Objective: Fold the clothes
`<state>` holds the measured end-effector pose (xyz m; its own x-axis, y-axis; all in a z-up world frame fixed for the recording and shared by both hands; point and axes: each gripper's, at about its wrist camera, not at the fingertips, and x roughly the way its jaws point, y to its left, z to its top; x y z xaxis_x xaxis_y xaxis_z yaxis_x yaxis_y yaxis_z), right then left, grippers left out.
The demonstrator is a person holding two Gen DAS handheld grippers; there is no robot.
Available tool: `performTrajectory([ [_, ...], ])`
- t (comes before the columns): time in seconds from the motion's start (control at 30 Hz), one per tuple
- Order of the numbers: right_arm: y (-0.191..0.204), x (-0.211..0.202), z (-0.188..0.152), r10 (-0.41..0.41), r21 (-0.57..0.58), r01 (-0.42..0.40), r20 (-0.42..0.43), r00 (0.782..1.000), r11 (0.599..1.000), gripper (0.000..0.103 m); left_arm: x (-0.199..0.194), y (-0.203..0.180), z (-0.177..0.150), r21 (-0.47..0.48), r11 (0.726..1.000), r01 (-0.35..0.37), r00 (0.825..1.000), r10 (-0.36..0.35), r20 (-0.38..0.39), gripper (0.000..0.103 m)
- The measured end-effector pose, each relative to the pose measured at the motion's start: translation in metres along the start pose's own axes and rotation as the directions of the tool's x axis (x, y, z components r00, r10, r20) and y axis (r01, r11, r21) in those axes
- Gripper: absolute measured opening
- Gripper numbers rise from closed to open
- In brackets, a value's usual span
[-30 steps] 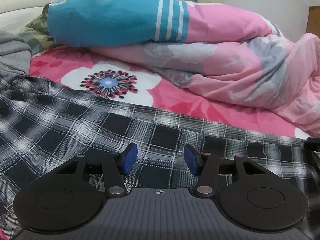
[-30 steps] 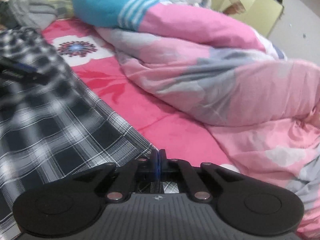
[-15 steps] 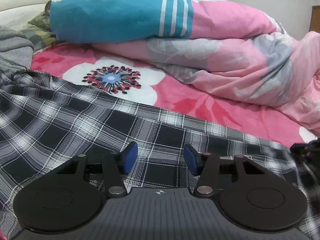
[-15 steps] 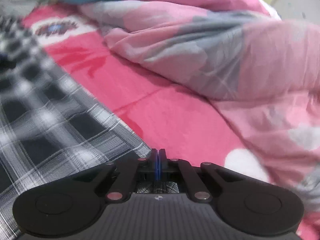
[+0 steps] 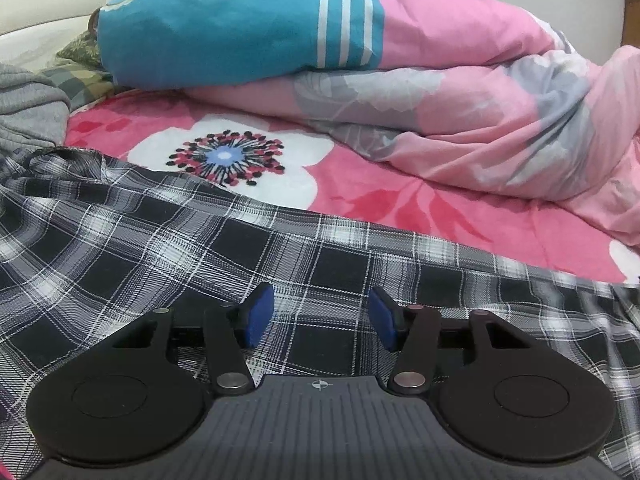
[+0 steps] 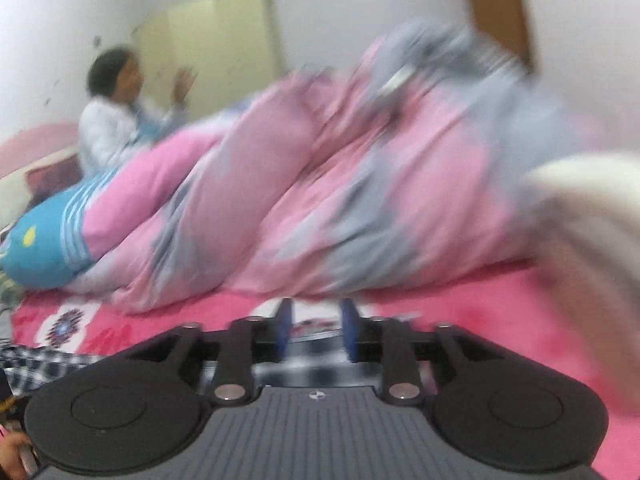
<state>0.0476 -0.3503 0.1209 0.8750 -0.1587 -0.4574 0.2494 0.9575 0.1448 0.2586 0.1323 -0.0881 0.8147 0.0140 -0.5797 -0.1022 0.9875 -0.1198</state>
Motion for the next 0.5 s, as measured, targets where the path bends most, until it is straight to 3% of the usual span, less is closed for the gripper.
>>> performTrajectory([
  [0.1, -0.017, -0.084, -0.007, -0.119, -0.034, 0.122, 0.074, 0.990, 0.992, 0.049, 0.000, 0.000, 0.000, 0.000, 1.000, -0.003, 1.000, 0.003, -0.001, 0.053],
  [0.2, -0.018, -0.125, -0.025, -0.185, -0.089, 0.193, 0.088, 0.979, 0.977, 0.067, -0.002, -0.003, 0.002, 0.015, 1.000, -0.019, 1.000, 0.019, -0.001, 0.054],
  [0.3, -0.018, -0.166, -0.042, -0.249, -0.142, 0.263, 0.107, 0.963, 0.954, 0.068, -0.012, -0.006, 0.006, 0.004, 0.999, -0.043, 0.999, 0.043, 0.002, 0.054],
  [0.37, -0.016, -0.179, -0.047, -0.258, -0.158, 0.274, 0.113, 0.959, 0.949, 0.072, -0.024, -0.008, 0.010, -0.018, 0.999, -0.042, 0.999, 0.042, 0.009, 0.054],
  [0.5, -0.002, -0.177, -0.044, -0.212, -0.177, 0.232, 0.126, 0.969, 0.957, 0.073, -0.062, -0.025, 0.022, -0.060, 0.998, 0.030, 0.997, -0.025, 0.068, 0.057],
])
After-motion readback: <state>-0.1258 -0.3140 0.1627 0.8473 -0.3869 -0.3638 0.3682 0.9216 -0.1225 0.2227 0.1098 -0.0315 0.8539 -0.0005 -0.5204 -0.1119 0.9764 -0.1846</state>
